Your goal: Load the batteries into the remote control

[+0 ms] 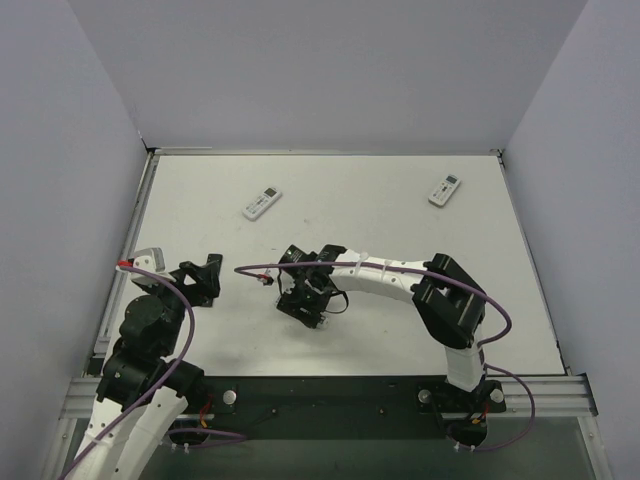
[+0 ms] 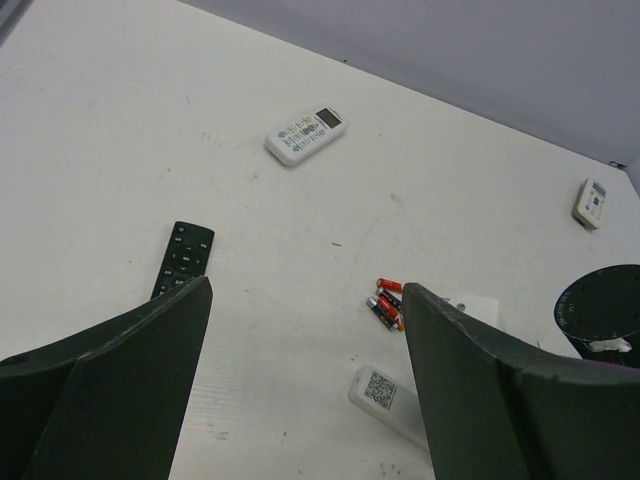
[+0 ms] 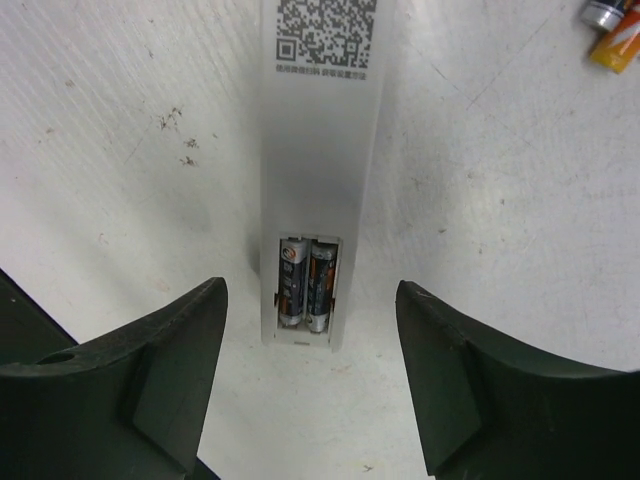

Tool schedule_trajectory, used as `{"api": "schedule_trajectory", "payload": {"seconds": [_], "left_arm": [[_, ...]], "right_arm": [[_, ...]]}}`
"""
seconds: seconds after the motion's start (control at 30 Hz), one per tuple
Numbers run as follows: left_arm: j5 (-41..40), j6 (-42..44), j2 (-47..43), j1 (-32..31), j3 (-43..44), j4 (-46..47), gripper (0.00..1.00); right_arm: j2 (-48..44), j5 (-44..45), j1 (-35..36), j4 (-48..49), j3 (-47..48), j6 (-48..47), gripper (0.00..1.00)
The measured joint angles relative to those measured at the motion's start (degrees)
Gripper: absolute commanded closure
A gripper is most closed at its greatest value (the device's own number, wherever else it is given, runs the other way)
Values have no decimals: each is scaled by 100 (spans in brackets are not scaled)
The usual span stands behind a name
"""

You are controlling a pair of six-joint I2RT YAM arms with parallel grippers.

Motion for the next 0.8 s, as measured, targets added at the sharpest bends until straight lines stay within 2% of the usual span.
{"api": "schedule_trajectory", "payload": {"seconds": [0.13, 0.23, 0.43, 0.63, 0.8], "left_arm": [[-66, 306, 0, 0, 109, -24, 12], [-129, 518, 0, 0, 155, -15, 12], [-83, 601, 9, 0, 142, 11, 13], [63, 619, 101, 31, 140, 15, 13], [133, 654, 101, 37, 138, 17, 13]], "right_arm": [[-291, 37, -120, -133, -42, 409, 36], [-911, 278, -400, -114, -334, 973, 37], [-2118, 955, -1388, -131, -1300, 2234, 39], [-2223, 1185, -2020, -101, -2114, 3053, 42], [-2087, 1237, -2326, 96, -2317, 3375, 46]]}}
